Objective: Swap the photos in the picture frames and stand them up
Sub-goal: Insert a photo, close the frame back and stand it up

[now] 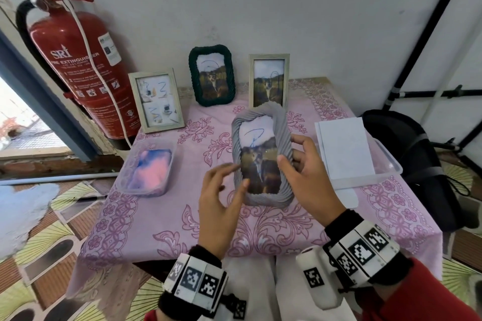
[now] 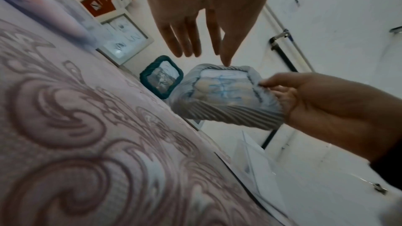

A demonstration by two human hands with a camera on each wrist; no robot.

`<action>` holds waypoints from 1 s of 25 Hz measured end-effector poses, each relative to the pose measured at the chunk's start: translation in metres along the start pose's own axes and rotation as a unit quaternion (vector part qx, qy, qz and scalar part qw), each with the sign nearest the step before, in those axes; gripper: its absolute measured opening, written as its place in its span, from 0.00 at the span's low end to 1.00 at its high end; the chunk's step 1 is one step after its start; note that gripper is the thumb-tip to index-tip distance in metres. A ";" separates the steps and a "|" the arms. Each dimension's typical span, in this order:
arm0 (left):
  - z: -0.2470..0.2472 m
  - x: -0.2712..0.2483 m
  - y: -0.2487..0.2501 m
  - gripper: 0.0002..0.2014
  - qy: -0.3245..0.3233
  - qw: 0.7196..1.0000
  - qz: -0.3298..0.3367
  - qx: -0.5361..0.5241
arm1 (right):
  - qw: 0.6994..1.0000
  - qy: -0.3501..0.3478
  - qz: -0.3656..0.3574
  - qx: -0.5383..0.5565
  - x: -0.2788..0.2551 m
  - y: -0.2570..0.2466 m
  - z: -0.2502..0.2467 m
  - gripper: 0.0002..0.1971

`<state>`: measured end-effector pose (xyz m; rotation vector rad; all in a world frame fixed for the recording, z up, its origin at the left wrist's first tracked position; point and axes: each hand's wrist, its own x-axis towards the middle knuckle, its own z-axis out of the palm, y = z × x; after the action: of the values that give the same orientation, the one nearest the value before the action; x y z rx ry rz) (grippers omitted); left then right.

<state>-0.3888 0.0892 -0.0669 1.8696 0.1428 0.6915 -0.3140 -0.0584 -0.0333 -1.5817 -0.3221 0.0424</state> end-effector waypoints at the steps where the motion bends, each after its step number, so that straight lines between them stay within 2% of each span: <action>1: -0.003 0.007 -0.006 0.19 0.007 1.000 -0.024 0.006 | 1.000 0.001 0.003 0.006 0.002 0.002 -0.001 0.16; 4: -0.008 0.021 -0.020 0.28 -0.027 0.986 -0.138 -0.094 | 1.000 -0.001 0.016 0.026 0.004 0.009 -0.001 0.16; 7: -0.007 0.021 -0.030 0.30 -0.050 0.945 -0.226 -0.231 | 0.998 0.009 0.033 0.049 0.003 0.018 0.001 0.16; 9: -0.005 0.019 -0.036 0.29 -0.055 0.929 -0.250 -0.268 | 0.998 0.012 0.044 0.041 0.003 0.026 0.002 0.17; 12: -0.004 0.017 -0.044 0.28 -0.033 0.925 -0.250 -0.284 | 0.997 0.000 0.073 0.010 0.005 0.040 0.002 0.20; 17: -0.009 0.017 -0.055 0.28 -0.024 0.942 -0.243 -0.232 | 0.981 -0.067 0.111 -0.142 0.008 0.063 -0.003 0.31; 22: -0.014 0.020 -0.066 0.30 -0.061 0.952 -0.247 -0.171 | 0.969 -0.064 0.076 -0.225 0.011 0.076 -0.003 0.33; 25: -0.011 0.022 -0.070 0.29 -0.058 0.980 -0.190 0.003 | 0.962 -0.069 0.074 -0.255 0.013 0.078 -0.004 0.33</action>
<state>-0.3609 0.1353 -0.1179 1.8145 0.4148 0.3196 -0.2871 -0.0592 -0.1082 -2.1195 -0.3392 0.2002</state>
